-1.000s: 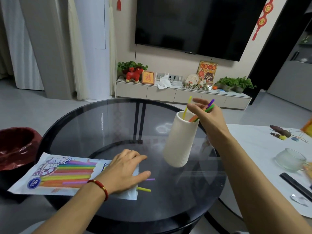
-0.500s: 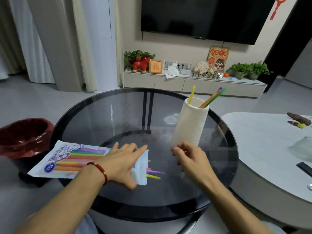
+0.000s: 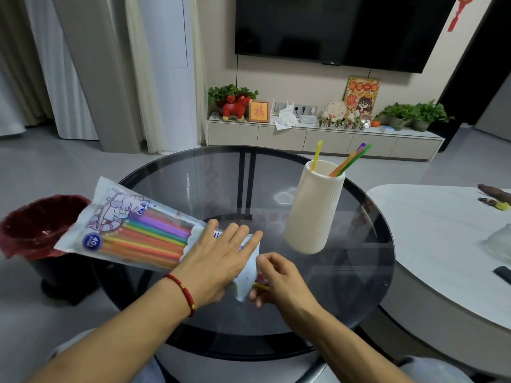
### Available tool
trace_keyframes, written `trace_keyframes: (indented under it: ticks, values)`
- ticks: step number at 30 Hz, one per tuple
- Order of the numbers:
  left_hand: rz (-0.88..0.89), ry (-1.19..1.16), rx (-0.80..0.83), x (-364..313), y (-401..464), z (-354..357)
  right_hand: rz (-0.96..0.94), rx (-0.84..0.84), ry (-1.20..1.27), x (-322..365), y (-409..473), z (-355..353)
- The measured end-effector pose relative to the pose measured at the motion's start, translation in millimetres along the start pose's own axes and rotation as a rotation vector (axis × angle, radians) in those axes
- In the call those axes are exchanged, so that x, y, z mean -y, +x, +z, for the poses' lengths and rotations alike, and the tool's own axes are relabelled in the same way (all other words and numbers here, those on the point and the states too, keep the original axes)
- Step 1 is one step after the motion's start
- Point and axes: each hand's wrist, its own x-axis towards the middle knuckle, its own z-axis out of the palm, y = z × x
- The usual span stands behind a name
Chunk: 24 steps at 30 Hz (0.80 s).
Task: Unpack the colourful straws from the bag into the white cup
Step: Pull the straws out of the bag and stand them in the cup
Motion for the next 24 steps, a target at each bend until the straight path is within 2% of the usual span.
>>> trace_keyframes:
  ticks: [5,12,18,21,24]
  values:
    - [-0.070,-0.111,0.059,6.6,-0.4,6.3,-0.038,0.010,0.069,2.1,3.0,-5.5]
    - [-0.155,-0.244,0.088,17.9,-2.0,11.1,-0.102,-0.144,0.139,16.3,7.4,-32.0]
    - [-0.077,-0.346,0.076,15.7,-4.0,4.9,-0.139,-0.162,0.070,12.9,5.1,-28.9]
    - [-0.031,-0.415,0.069,12.5,-2.2,3.8,-0.133,-0.118,0.103,10.5,5.7,-26.2]
    - [0.011,-0.482,0.046,7.9,-0.2,6.8,-0.141,-0.101,0.021,6.4,6.5,-22.5]
